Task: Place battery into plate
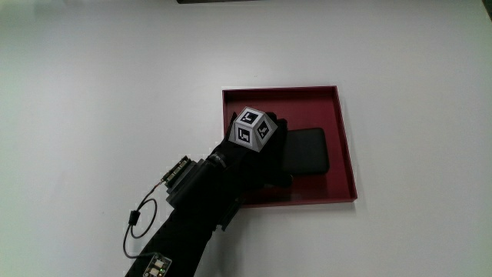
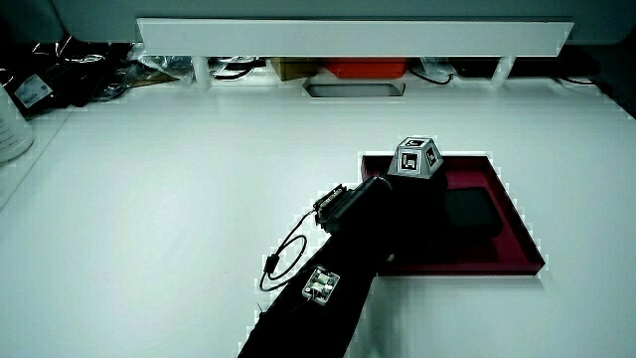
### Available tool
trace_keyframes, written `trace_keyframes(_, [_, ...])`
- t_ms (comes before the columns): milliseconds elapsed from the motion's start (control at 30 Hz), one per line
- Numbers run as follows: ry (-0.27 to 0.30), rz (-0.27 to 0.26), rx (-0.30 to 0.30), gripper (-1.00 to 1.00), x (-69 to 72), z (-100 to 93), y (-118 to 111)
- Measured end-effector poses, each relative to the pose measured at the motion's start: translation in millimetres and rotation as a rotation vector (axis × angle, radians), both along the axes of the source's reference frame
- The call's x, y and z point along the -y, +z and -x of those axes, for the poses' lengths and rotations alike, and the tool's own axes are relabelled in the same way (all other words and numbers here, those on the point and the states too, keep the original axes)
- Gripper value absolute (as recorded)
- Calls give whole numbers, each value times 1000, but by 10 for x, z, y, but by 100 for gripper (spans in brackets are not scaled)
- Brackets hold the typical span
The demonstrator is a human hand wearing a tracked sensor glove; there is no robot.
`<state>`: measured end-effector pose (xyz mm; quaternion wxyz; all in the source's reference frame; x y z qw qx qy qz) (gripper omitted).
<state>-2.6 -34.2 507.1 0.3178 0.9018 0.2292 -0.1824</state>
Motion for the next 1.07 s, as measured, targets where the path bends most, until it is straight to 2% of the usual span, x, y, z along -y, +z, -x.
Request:
trace_keyframes(100, [9, 23, 18, 0, -16, -25, 93])
trace_keyframes(333, [55, 27, 78, 0, -37, -114, 132])
trace_keyframes(500, [40, 18, 70, 0, -50, -113, 144])
trace_keyframes(633, [46, 8, 71, -18, -61, -113, 149])
trace_keyframes(767, [39, 36, 81, -36, -87, -95, 162])
trace_keyframes(800, [52, 15, 89, -41, -97, -96, 158])
trace_keyframes(933, [29, 61, 75, -59, -114, -34, 205])
trace_keyframes(967, [40, 55, 76, -64, -114, -18, 189])
trace_keyframes(1033, [26, 47, 48, -73, -105, 27, 149])
trace_keyframes(1067, [37, 19, 24, -77, -91, 53, 197])
